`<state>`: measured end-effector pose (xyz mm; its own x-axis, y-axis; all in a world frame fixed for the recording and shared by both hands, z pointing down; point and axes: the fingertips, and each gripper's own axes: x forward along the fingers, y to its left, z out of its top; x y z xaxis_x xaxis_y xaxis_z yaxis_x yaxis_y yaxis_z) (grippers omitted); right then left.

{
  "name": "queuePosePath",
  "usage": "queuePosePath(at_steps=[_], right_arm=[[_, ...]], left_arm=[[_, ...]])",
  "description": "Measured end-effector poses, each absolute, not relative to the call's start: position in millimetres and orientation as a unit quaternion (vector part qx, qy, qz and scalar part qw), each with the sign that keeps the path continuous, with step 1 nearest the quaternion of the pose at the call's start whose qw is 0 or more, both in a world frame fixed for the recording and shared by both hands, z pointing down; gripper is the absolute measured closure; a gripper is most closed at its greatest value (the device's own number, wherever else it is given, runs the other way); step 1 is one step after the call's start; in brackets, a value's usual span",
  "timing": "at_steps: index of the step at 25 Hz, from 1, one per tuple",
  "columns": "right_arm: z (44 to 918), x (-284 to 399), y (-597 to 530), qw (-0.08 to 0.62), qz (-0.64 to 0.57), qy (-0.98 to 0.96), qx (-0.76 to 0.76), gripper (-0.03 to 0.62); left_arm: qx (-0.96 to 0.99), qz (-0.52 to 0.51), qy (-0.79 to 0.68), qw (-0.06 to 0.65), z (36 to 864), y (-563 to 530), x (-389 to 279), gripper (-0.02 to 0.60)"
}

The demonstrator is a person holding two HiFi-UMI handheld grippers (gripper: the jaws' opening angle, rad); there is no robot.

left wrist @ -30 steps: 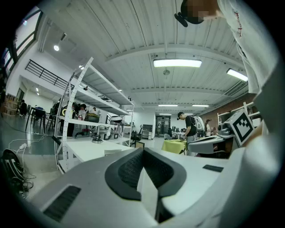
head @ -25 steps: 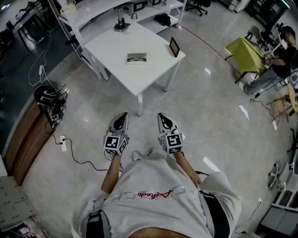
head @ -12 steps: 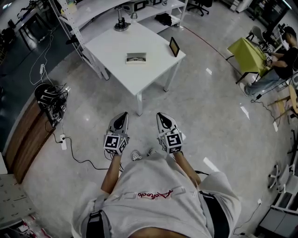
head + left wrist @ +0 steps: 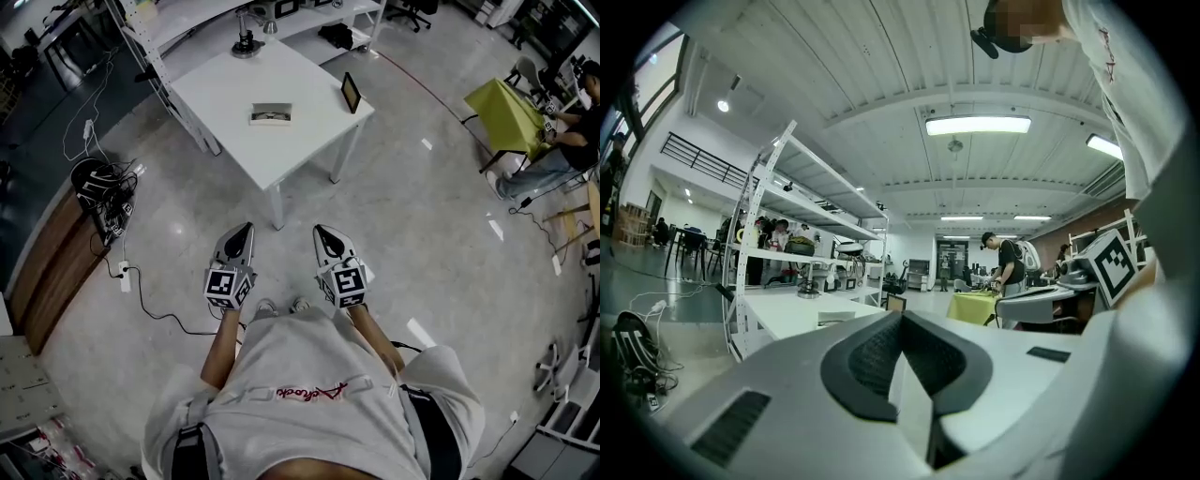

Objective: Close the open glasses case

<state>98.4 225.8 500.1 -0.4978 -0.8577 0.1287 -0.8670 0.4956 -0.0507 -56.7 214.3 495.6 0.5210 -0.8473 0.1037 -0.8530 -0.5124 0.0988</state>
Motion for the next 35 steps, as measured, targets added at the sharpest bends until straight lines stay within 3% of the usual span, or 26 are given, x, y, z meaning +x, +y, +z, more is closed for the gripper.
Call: queuePosePath(at_steps=[35], right_arm=[[543,98,165,0.060,0.066,-0.873,0.479,0.580]], left_arm=[[0.855,0.021,-0.513,0.072,524,149,-62,0.557]])
